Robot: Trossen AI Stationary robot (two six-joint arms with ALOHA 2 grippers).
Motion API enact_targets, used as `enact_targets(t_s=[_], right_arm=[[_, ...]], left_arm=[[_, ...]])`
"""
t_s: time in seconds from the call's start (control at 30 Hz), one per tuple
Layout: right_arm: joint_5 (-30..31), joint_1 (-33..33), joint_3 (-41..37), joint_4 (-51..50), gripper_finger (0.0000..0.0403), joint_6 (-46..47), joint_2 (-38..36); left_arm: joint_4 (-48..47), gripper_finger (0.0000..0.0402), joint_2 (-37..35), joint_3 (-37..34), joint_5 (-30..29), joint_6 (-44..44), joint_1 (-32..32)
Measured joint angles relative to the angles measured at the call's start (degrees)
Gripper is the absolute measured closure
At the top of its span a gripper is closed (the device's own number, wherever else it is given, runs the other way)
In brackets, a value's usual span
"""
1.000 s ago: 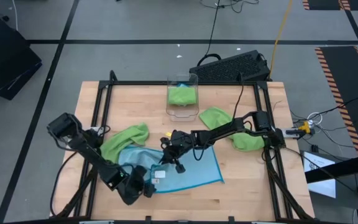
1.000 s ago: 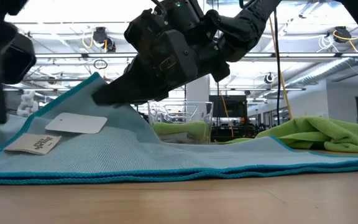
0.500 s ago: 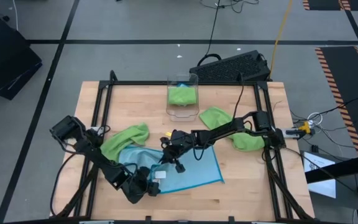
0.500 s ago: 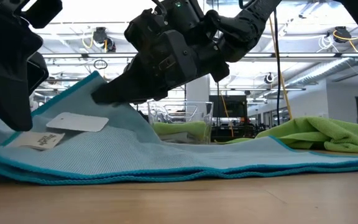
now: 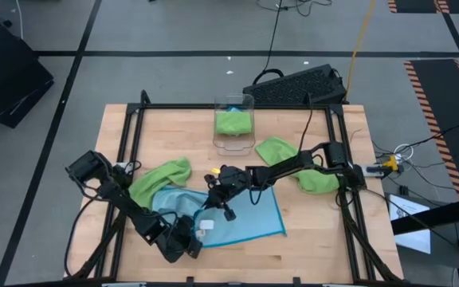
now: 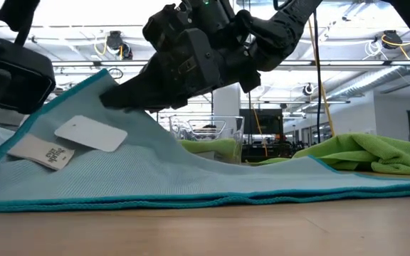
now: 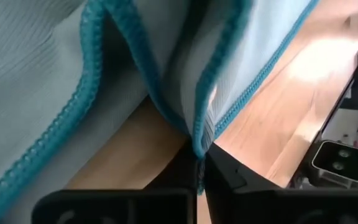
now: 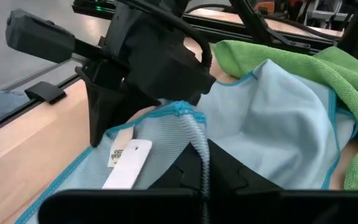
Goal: Fold microfiber towels
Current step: Fold the right blue towel
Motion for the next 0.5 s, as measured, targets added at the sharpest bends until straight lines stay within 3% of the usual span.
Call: enact_targets(t_s=[0.13, 0.3, 0.5], right_arm=[[0.1, 0.0, -0.1, -3.6, 0.0402, -0.4, -1.4], [0.8, 0.2, 0.0, -16.1, 0.0402, -3.9, -9.1], [11.1, 3.6, 0.0, -33.1, 0.0402, -5.5, -20.5]], left_arm=[[-2.2, 0.0395, -1.1, 0.0, -0.3, 2.3, 0.0], [-7.8, 0.0397, -7.9, -0.2, -2.3, 10.1, 0.4], [-13.1, 0.0398, -18.4, -0.1, -7.0, 32.5, 3.2]])
